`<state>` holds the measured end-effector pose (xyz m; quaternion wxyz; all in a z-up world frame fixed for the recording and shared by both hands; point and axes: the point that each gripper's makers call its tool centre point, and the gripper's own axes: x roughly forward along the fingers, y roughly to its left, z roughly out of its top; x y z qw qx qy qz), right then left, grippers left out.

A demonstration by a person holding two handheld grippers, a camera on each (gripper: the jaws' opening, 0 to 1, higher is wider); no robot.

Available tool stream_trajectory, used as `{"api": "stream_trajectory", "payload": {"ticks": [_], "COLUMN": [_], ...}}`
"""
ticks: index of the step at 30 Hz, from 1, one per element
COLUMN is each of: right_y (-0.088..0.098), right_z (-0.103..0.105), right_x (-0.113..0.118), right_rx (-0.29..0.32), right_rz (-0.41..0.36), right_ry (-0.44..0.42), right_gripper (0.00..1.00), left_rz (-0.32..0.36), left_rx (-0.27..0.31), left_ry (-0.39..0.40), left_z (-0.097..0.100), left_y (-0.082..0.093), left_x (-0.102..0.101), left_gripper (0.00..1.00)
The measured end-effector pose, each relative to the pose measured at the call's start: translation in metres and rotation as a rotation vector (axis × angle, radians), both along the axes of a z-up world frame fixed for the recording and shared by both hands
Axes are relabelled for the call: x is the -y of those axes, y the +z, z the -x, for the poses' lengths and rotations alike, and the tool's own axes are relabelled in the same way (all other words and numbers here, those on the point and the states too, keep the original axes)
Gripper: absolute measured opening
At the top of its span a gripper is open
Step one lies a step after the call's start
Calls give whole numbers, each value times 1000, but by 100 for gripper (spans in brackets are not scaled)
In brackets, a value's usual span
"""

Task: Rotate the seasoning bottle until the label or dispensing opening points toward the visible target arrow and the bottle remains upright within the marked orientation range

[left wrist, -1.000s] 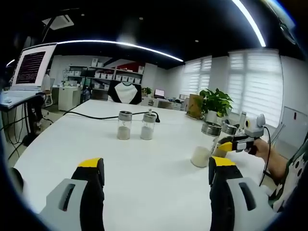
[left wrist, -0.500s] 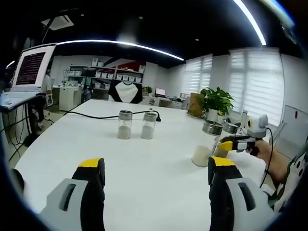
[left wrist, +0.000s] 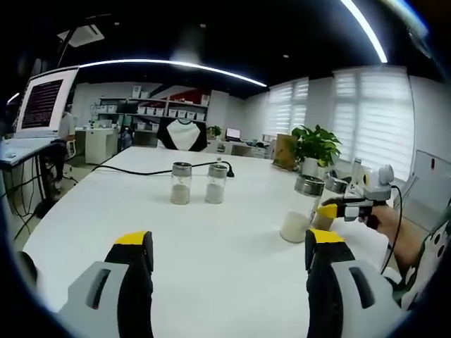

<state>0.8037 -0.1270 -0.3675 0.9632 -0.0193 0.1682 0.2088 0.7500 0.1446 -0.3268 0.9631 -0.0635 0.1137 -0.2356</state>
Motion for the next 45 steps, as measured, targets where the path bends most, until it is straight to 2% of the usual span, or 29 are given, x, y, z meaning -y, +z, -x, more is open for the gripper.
{"api": "stream_trajectory", "payload": {"ticks": [15,29,37,39,45], "right_y": [-1,-2,-3,-4,-4], "right_z": [-2,-3,-3,-3,-2], "right_x": [6,11,12,12,12], "right_rx": [0,-26,-24,-28,-36], "right_rz": [19,40,39,62,36], "right_ry": [-105,-265,-274,-259,-245], "right_gripper": [42,42,42,43,43], "left_rz": [18,11,1,3,-5], "left_rx": [15,18,21,22,19], "left_ry": [16,11,-18,-17,-12], "left_z": [-1,-3,-2,-1,-1], "left_y": [5,8,8,8,6], "left_x": [-4,-3,4,4,2], "left_gripper": [95,95,94,94,94]}}
